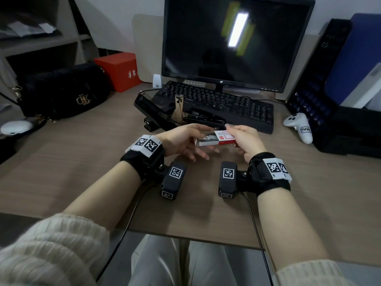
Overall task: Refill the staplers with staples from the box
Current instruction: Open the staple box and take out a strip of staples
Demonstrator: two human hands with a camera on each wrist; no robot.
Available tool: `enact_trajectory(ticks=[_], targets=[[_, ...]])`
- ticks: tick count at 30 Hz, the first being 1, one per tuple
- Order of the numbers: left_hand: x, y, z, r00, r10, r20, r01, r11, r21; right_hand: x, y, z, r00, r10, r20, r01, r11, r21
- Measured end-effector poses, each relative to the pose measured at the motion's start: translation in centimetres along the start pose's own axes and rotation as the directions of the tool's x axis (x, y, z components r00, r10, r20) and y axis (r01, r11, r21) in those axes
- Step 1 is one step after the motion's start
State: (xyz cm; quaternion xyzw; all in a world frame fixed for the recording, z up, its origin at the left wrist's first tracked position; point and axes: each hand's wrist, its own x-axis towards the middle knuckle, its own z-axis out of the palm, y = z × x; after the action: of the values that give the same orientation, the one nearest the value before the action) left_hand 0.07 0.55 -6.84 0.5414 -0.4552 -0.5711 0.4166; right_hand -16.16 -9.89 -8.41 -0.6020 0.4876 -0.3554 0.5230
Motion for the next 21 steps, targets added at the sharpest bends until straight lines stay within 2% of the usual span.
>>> enact_trajectory(ticks=[3,6,13,17,21], targets=[[-0.2,-0.3,-0.2,0.998,-0.026,-0.054,0.035,0.984,0.173,-0.3,0.1,-0.3,0.998,0.034,0.043,-0.031,0.996,-0.084],[-0.2,-0.5,-0.5,0.993,0.003,-0.114,0.034,0.947,0.32,-0.3,0.2,-0.4,0.995,0.067,0.076,-0.055,0.987,-0.153],[0.1,-0.4,-1.1,0.992,0.061,-0.11,0.01,0.83,0.558,0.2,0.7,-0.4,0.995,0.068,0.076,-0.04,0.946,-0.322],[0.7,-0.6,-1.4,0.986,0.121,-0.115,-0.026,0.793,0.609,0.2,0.5,-0.7,0.997,0.048,0.064,-0.024,0.943,-0.331],[1.0,-0.7,-1.6,0.975,0.193,-0.11,-0.095,0.809,0.58,0.6,0.6,-0.9,0.997,0.03,0.074,-0.005,0.95,-0.313]])
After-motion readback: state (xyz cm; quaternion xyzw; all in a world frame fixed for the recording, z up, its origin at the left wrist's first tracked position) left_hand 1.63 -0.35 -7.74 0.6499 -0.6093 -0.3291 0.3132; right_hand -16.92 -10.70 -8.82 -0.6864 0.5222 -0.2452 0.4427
